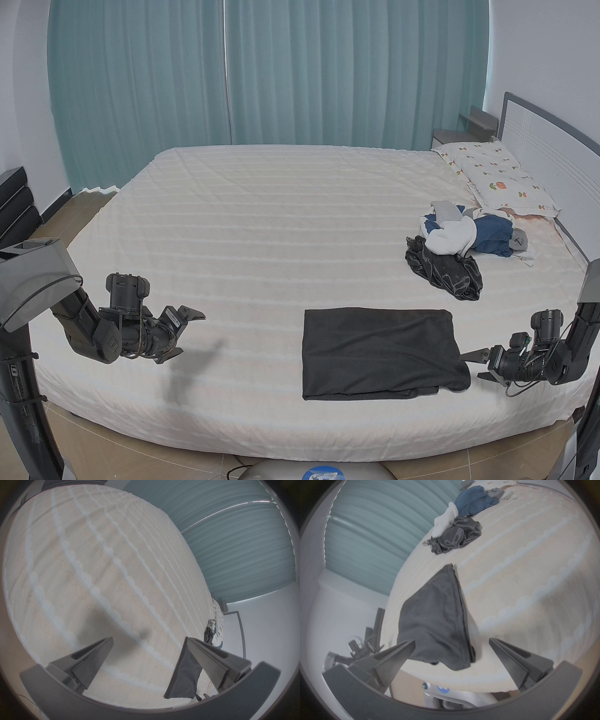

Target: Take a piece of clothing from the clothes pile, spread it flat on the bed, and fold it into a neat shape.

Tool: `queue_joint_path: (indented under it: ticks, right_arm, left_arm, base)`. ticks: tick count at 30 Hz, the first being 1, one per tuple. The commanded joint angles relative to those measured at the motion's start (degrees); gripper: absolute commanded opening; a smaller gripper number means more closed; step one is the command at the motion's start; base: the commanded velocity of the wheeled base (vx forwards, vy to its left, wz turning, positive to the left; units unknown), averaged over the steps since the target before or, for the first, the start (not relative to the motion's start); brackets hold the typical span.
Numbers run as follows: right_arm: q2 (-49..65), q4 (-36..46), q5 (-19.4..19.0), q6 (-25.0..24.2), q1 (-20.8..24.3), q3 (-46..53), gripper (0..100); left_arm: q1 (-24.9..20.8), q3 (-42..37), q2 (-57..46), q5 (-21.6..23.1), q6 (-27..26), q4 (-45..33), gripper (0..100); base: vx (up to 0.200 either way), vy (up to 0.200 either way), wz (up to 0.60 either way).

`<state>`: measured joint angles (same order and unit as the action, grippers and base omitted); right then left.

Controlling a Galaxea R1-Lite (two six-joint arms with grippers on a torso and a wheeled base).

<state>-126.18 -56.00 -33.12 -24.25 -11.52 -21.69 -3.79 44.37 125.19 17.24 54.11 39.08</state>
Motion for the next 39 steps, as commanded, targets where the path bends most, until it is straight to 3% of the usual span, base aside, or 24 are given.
queue_joint_path:
  ticks: [1, 3, 6, 20, 39]
  right_arm:
    - [-4.2, -11.8, 0.7, -10.5, 2.2, 0.3, 100]
    - [-6.0, -17.6, 1.4, -13.2, 2.2, 1.2, 100]
    - [-10.8, -33.6, 3.0, -19.9, 3.3, 5.0, 100]
    - [-10.9, -33.6, 3.6, -21.0, 3.4, 5.8, 100]
    - [-11.1, -33.6, 3.7, -20.8, 3.4, 6.0, 100]
  left_arm:
    - [0.0, 0.0, 0.1, 0.0, 0.0, 0.0, 100]
    - [0.0, 0.0, 0.1, 0.0, 0.0, 0.0, 100]
    - [0.0, -0.1, 0.0, 0.0, 0.0, 0.0, 100]
    - [0.1, 0.3, 0.0, 0.1, 0.2, 0.1, 100]
    - [-0.3, 1.2, 0.2, 0.2, 0.3, 0.0, 100]
  base:
    - [-0.2, 0.0, 0.0]
    - [-0.2, 0.0, 0.0]
    - [-0.2, 0.0, 0.0]
    - [-0.029, 0.0, 0.0]
    - [0.0, -0.2, 0.0]
